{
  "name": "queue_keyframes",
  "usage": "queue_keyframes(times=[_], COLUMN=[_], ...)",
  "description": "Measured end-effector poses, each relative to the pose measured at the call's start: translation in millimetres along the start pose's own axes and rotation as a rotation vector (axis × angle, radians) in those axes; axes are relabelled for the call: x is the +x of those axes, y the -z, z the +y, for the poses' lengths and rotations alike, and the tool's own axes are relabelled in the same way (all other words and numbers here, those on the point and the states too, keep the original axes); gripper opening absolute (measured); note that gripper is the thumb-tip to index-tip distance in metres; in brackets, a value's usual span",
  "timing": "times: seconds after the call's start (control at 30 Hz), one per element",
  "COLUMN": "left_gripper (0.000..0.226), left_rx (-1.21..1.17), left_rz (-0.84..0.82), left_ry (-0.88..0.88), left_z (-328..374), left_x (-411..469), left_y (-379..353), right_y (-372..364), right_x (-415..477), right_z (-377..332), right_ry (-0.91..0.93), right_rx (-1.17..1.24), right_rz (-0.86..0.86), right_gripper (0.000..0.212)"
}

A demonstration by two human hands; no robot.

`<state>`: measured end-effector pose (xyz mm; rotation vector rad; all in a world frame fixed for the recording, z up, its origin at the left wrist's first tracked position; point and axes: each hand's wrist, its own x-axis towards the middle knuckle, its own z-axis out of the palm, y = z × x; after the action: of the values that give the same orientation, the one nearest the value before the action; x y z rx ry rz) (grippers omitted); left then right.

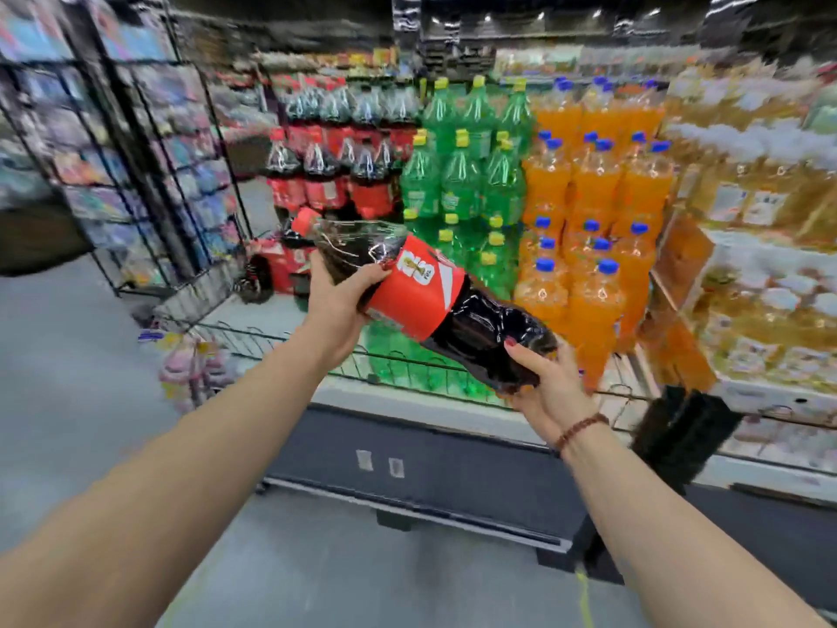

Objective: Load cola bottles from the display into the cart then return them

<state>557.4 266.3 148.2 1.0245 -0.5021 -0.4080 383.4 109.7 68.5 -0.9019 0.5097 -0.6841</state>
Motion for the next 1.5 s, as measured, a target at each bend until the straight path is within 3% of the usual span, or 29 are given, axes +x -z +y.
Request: queue_keyframes(times=[0.3,0.43,0.87,0.97,1.17,1.5], left_gripper=[0.056,0.053,0.081,0.081,0.096,0.084], left_rx=[0.045,0.051,0.161,0.189,0.252,0.331], left_rz=[0.209,0.267,0.445,0.489,0.5,0.361], left_ry=[-0.067,-0.093,-0.163,-0.163,-0.099,0.032], left_z=[55,62,38,26,9,-11], left_x=[43,69,245,280,335,437], left_y=[139,177,268,287,330,416], right_y=[-141,-182,-283,-298,-319,-392], right_x=[42,73,279,317,362,408], right_z=[78,97,177,197,252,333], right_ry=[-0.17,-0.214,-0.363,-0.43,-0.523,-0.644], right_rx=[-0.014,-0.034,-0.062,-0.06,-0.1,-0.076], right_rz=[-0.097,-0.146,-0.285,-0.278,-0.232,-0.104], right_gripper=[0.046,0.053,0.036,0.048,0.06,0.058])
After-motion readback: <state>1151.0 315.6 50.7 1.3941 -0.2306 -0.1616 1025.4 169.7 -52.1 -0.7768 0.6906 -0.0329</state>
